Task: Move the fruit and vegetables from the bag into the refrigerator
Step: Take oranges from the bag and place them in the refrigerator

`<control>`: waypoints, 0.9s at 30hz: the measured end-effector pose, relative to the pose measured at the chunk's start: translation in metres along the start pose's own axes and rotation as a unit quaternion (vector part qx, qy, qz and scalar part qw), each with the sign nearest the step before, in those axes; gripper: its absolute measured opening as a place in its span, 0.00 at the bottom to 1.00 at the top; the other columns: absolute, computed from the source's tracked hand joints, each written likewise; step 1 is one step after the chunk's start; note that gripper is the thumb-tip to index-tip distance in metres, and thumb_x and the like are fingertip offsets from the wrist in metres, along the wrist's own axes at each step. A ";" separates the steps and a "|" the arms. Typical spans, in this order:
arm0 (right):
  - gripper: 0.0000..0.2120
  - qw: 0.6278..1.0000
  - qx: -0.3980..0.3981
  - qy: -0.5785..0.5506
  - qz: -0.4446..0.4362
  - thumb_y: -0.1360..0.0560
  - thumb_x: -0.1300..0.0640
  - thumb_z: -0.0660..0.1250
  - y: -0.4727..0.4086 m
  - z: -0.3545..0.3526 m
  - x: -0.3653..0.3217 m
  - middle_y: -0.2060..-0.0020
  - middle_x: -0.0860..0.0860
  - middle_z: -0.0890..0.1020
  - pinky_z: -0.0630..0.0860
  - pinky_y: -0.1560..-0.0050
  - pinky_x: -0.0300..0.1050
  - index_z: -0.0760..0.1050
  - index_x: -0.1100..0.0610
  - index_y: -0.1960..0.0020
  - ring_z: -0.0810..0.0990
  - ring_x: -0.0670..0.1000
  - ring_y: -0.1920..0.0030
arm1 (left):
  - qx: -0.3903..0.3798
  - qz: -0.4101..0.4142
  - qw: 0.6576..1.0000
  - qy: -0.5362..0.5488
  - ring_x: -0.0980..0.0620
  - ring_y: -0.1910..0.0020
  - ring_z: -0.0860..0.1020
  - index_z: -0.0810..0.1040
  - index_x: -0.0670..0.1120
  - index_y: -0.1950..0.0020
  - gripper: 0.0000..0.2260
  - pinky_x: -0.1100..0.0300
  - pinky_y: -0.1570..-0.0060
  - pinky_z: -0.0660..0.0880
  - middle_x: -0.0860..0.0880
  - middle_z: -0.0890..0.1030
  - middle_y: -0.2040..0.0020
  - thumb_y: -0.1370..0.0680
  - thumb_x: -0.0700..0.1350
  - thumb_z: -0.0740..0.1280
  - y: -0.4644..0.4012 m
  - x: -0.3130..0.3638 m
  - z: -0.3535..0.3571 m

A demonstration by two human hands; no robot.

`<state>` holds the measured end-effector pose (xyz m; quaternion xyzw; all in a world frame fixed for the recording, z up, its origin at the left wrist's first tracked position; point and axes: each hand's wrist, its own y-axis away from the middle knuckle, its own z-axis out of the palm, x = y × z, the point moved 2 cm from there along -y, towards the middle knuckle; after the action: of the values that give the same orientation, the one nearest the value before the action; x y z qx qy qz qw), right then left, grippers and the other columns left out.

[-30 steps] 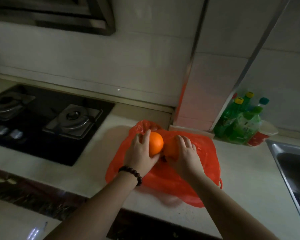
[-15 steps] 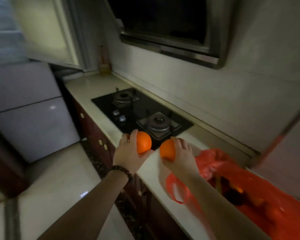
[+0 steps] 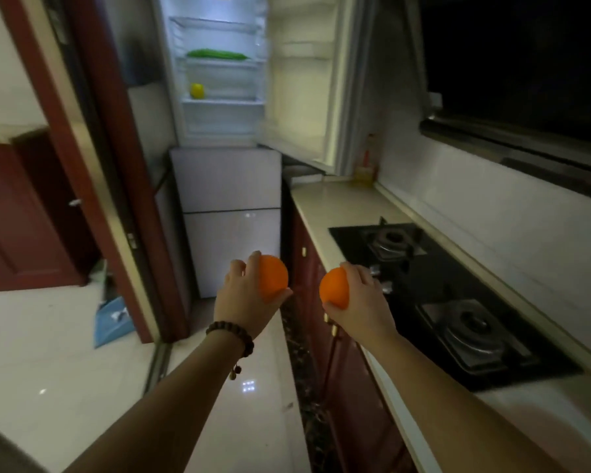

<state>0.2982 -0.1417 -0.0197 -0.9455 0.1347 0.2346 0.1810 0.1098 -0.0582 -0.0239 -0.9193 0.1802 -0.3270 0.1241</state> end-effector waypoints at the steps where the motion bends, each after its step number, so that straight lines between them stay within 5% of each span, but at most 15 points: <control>1: 0.38 1.000 -0.002 -0.002 -0.013 0.30 0.46 0.71 -0.016 0.010 -0.009 0.29 0.51 0.61 0.72 0.43 0.50 0.56 0.50 0.27 0.65 0.56 0.34 | 0.011 -0.008 1.000 -0.005 0.43 0.39 0.71 0.57 0.52 0.27 0.39 0.49 0.47 0.75 0.45 0.65 0.32 0.31 0.61 0.71 -0.012 -0.011 -0.005; 15: 0.37 0.996 0.006 0.003 -0.089 0.30 0.47 0.71 -0.287 0.113 -0.131 0.29 0.52 0.62 0.73 0.44 0.52 0.57 0.51 0.27 0.66 0.57 0.35 | 0.079 -0.033 0.995 -0.042 0.41 0.39 0.71 0.58 0.51 0.29 0.37 0.47 0.47 0.76 0.44 0.65 0.33 0.31 0.62 0.71 -0.267 -0.141 -0.058; 27: 0.38 0.991 0.027 0.007 -0.130 0.31 0.47 0.73 -0.514 0.176 -0.155 0.31 0.54 0.64 0.73 0.43 0.52 0.58 0.53 0.27 0.69 0.59 0.37 | 0.107 -0.019 0.993 -0.052 0.41 0.39 0.71 0.58 0.51 0.29 0.35 0.47 0.44 0.74 0.44 0.65 0.34 0.30 0.59 0.71 -0.492 -0.193 -0.036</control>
<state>0.2712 0.4172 0.0548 -0.9514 0.0179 0.1991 0.2344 0.0699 0.4621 0.0661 -0.9198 0.1202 -0.2983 0.2248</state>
